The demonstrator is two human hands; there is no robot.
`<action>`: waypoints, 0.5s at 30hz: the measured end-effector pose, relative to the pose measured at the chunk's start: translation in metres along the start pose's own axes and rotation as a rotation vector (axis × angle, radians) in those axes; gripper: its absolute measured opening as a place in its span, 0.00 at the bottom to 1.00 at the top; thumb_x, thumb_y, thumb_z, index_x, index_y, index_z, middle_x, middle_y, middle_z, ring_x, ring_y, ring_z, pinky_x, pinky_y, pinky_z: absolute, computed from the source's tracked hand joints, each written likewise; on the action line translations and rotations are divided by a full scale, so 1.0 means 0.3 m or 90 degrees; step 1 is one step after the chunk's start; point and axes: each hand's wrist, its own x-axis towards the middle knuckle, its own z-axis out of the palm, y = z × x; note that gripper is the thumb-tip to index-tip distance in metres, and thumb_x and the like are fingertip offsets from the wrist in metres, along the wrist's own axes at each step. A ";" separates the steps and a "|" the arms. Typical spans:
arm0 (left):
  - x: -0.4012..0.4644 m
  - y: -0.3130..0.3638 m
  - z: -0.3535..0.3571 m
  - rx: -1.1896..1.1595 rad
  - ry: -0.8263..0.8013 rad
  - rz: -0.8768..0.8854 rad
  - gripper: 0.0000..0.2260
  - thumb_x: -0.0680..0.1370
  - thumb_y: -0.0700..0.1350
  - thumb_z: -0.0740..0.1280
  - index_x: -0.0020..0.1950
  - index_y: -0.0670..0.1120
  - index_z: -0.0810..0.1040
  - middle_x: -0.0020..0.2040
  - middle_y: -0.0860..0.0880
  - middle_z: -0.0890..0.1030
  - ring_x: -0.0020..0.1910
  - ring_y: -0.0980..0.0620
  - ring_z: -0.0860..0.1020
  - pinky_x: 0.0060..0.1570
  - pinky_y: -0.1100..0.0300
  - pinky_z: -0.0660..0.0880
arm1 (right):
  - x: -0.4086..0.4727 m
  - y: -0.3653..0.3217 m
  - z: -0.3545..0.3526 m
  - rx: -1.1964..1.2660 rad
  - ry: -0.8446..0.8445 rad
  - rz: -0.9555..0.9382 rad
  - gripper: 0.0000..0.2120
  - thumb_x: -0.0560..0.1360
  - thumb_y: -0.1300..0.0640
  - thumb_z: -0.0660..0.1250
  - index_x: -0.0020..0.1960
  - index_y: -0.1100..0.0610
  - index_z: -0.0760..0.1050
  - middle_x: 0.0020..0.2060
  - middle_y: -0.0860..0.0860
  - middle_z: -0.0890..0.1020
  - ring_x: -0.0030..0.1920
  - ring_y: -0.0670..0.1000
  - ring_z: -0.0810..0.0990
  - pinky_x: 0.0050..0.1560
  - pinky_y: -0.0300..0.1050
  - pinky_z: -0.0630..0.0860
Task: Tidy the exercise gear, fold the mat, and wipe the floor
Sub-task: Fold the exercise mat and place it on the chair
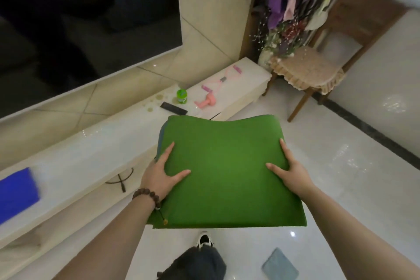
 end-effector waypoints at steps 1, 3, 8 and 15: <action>0.061 0.042 0.009 0.002 -0.004 0.006 0.42 0.66 0.64 0.73 0.74 0.68 0.53 0.66 0.47 0.75 0.60 0.47 0.76 0.61 0.53 0.74 | 0.047 -0.016 -0.035 0.001 0.008 0.003 0.40 0.73 0.51 0.71 0.75 0.38 0.50 0.69 0.49 0.70 0.55 0.46 0.72 0.57 0.38 0.69; 0.179 0.126 0.033 0.008 -0.016 0.018 0.42 0.66 0.63 0.74 0.74 0.67 0.54 0.65 0.47 0.76 0.60 0.47 0.77 0.60 0.54 0.74 | 0.131 -0.034 -0.109 0.014 0.028 0.012 0.40 0.73 0.51 0.71 0.75 0.37 0.50 0.69 0.48 0.69 0.56 0.46 0.72 0.57 0.39 0.70; 0.432 0.356 0.134 0.035 -0.082 0.060 0.43 0.67 0.62 0.74 0.77 0.64 0.54 0.66 0.46 0.76 0.59 0.47 0.77 0.59 0.55 0.74 | 0.285 -0.011 -0.294 0.028 0.096 0.050 0.40 0.73 0.50 0.70 0.75 0.36 0.49 0.69 0.49 0.70 0.61 0.52 0.75 0.59 0.40 0.70; 0.709 0.681 0.365 0.073 -0.144 0.118 0.43 0.68 0.60 0.74 0.77 0.61 0.54 0.71 0.47 0.71 0.64 0.46 0.74 0.63 0.53 0.72 | 0.498 0.143 -0.561 0.054 0.162 0.093 0.40 0.73 0.50 0.71 0.75 0.36 0.49 0.71 0.49 0.68 0.64 0.53 0.74 0.62 0.45 0.71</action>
